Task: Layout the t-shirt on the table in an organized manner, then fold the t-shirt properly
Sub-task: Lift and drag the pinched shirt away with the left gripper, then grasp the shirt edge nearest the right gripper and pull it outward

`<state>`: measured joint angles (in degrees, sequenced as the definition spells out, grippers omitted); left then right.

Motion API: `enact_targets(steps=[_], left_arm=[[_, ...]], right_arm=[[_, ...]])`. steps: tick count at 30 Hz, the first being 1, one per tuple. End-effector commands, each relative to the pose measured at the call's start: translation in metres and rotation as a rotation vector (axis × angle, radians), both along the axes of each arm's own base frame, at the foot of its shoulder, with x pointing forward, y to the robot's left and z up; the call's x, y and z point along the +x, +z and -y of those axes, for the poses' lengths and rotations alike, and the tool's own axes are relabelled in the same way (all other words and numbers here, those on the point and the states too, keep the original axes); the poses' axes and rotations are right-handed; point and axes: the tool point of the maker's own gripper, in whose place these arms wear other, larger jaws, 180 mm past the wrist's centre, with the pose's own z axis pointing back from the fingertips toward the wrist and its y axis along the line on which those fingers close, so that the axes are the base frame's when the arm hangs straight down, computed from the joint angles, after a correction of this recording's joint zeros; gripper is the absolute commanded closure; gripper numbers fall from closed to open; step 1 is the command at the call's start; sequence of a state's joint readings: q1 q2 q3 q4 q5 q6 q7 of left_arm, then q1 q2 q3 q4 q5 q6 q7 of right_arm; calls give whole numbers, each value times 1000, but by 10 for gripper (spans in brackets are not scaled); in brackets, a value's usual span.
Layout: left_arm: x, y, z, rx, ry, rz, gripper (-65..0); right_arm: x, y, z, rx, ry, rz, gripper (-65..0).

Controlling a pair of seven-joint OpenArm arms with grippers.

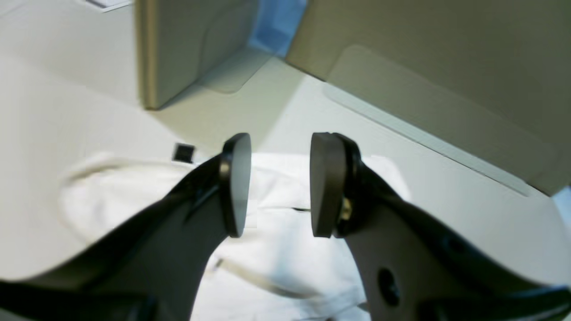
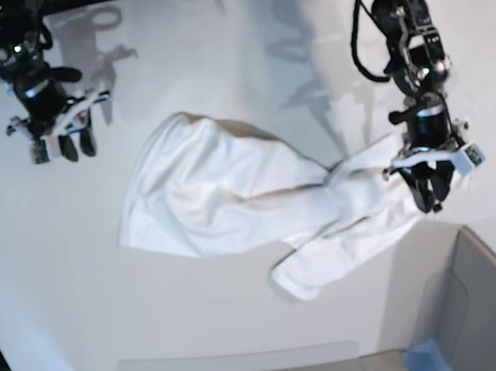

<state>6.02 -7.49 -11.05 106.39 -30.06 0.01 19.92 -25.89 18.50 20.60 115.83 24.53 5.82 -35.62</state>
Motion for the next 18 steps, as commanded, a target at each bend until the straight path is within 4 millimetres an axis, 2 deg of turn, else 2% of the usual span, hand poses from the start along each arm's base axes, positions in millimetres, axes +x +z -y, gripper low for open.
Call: enact_targets(steps=[1,5,8,13,18], left_arm=[[-2,9,-3,20,9,29,-225],[-16,-9,-3,25,4,-25,-225],[-25,-20,-1,24,1,-59,-225],[-33,-30,0,23,-4,-89,-225],[-32,-25,-8,67,-15,-90,-225]], right_arm=[[8,16,-5,41,6,61,-194],[24,24,-18,143,2,51,-194],[44,20,-15,165,-18,25,-194],[72,10,12,191,-94,18,-194],[107,5,43,234,-186,18,-194]])
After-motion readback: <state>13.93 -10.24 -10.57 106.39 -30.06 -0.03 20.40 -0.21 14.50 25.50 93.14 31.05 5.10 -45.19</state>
